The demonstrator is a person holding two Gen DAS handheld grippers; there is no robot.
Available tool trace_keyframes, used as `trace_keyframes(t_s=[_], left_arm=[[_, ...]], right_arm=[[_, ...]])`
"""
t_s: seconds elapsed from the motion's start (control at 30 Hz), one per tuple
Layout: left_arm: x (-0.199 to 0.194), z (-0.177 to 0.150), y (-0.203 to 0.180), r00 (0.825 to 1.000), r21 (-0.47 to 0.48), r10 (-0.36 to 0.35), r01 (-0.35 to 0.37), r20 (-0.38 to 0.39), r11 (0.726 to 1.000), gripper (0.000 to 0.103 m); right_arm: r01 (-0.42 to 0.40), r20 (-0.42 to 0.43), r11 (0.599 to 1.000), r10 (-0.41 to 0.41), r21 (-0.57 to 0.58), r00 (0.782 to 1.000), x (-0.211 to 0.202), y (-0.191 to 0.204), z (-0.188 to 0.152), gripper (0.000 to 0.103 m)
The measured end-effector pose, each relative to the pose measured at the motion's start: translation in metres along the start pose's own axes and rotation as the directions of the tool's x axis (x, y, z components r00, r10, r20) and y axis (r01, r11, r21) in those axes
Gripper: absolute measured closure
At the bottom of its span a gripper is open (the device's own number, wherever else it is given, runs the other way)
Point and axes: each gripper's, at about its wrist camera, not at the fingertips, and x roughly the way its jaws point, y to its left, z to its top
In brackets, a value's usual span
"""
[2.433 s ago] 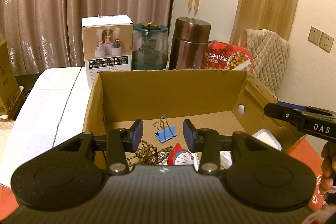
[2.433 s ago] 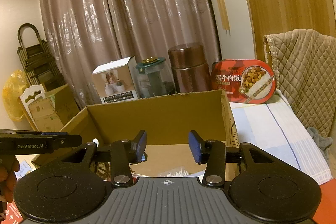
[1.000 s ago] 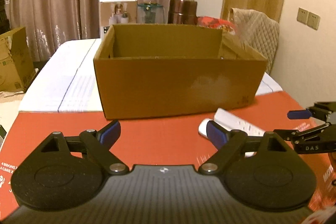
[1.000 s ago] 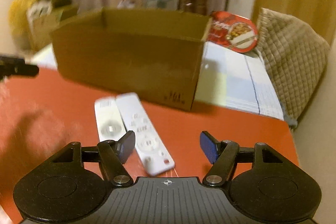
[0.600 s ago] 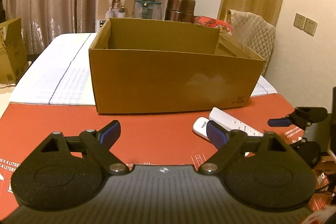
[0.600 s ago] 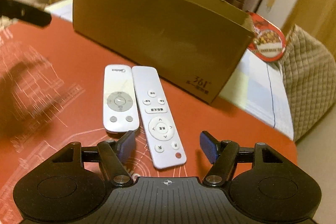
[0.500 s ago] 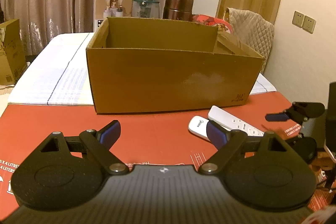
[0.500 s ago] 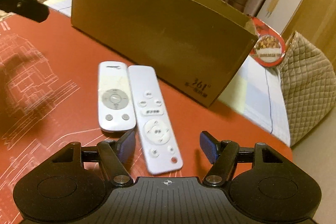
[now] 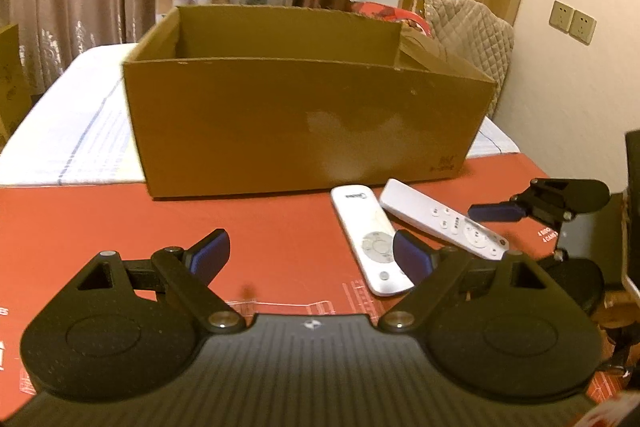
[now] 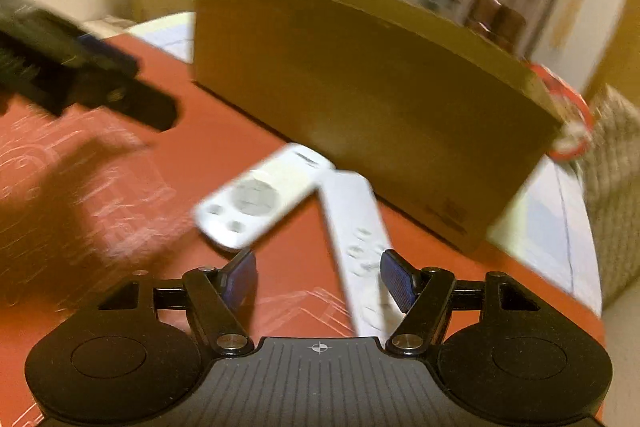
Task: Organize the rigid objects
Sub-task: 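Grasp a white remote with the right tool while the left tool grasps the other remote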
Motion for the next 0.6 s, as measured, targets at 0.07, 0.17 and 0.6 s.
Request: trace_keyframes(t_s=[0.07, 0.17, 0.6], left_arm=[[0.007, 0.000, -0.006, 1.000, 0.008, -0.013, 0.013, -0.010, 1.000, 0.017], [0.019, 0.000, -0.017, 0.999, 0.025, -0.028, 0.028, -0.028, 0.999, 0.017], [0.044, 0.002, -0.027, 0.997, 0.012, -0.054, 0.054, -0.057, 0.998, 0.017]], right_arm=[[0.021, -0.014, 1.000, -0.021, 0.021, 1.000, 0.004, -0.008, 0.000, 0.038], [0.008, -0.007, 0.999, -0.008, 0.043, 1.000, 0.012, -0.017, 0.004, 0.038], [-0.115, 0.033, 0.978, 0.111, 0.173, 0.993, 0.034, -0.041, 0.020, 0.066]])
